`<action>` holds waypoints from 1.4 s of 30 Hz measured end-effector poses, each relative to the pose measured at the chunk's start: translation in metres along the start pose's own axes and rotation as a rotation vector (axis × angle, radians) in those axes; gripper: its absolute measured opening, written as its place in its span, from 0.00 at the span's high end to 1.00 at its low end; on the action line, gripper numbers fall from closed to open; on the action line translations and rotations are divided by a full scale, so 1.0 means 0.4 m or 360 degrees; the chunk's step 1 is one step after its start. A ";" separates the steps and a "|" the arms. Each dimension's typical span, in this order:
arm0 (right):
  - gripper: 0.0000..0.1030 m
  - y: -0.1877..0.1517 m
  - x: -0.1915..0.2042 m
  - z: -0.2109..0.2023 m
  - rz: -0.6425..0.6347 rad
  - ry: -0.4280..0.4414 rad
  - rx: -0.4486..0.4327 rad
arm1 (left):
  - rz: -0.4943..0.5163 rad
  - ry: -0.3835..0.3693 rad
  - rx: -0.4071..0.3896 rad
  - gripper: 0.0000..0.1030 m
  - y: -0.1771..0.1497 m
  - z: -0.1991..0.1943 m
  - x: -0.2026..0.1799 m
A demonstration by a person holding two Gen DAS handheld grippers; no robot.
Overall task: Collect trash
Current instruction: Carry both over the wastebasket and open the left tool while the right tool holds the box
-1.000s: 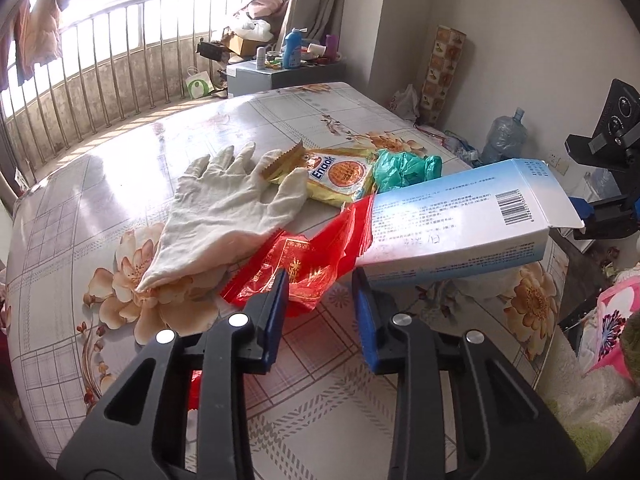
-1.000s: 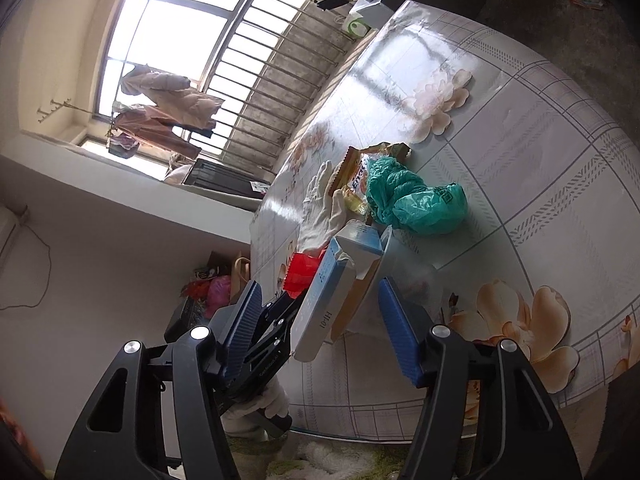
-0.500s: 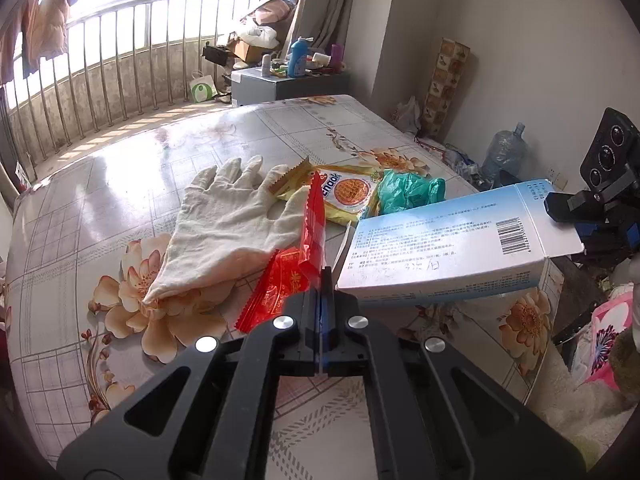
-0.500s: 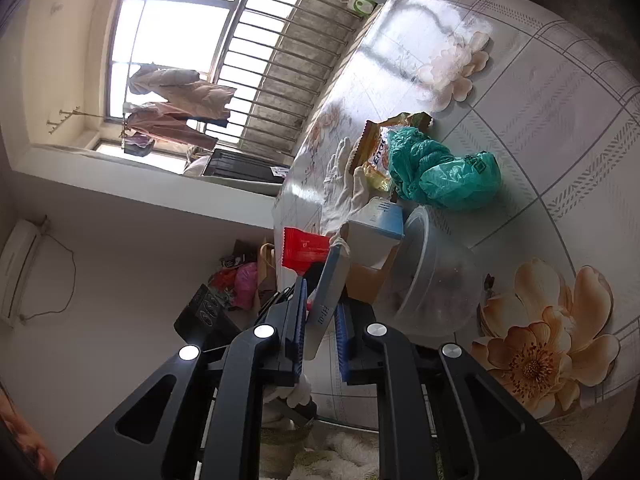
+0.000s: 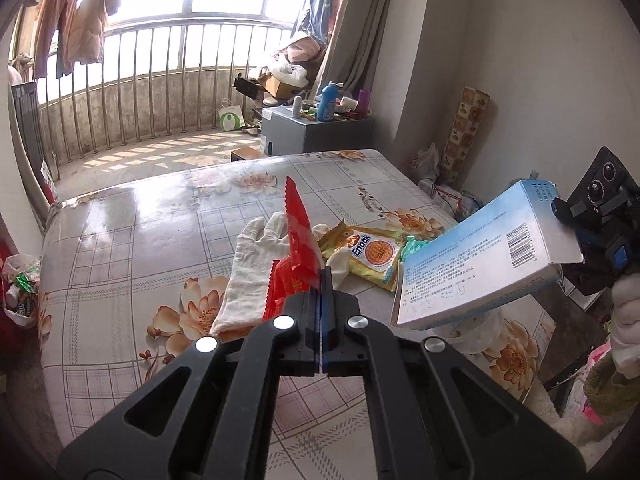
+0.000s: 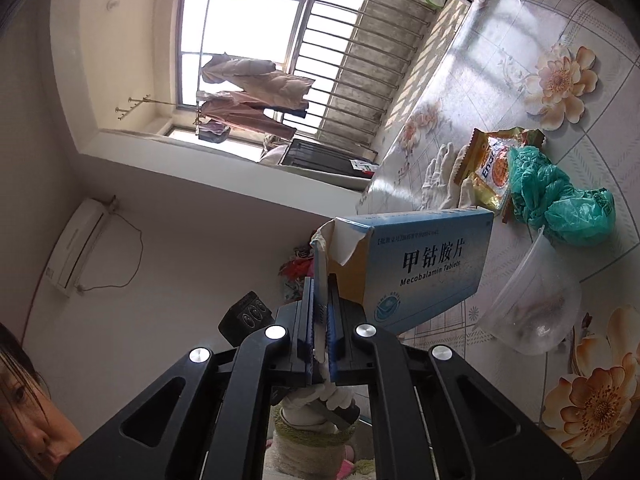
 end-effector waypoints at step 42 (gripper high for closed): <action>0.94 0.167 -0.357 -1.071 0.0475 -0.0354 -0.1667 | 0.0706 -0.1247 0.0767 1.00 0.314 0.614 -1.248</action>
Point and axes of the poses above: each gripper's, at about its wrist camera, not at the fingertips, and z roughly the way its jaws point, x to its left, y to its top, the point moved 8 cm from there along z, roughly the way its jaws point, and after that the axes turned 14 degrees about z, right-handed, at the moved point
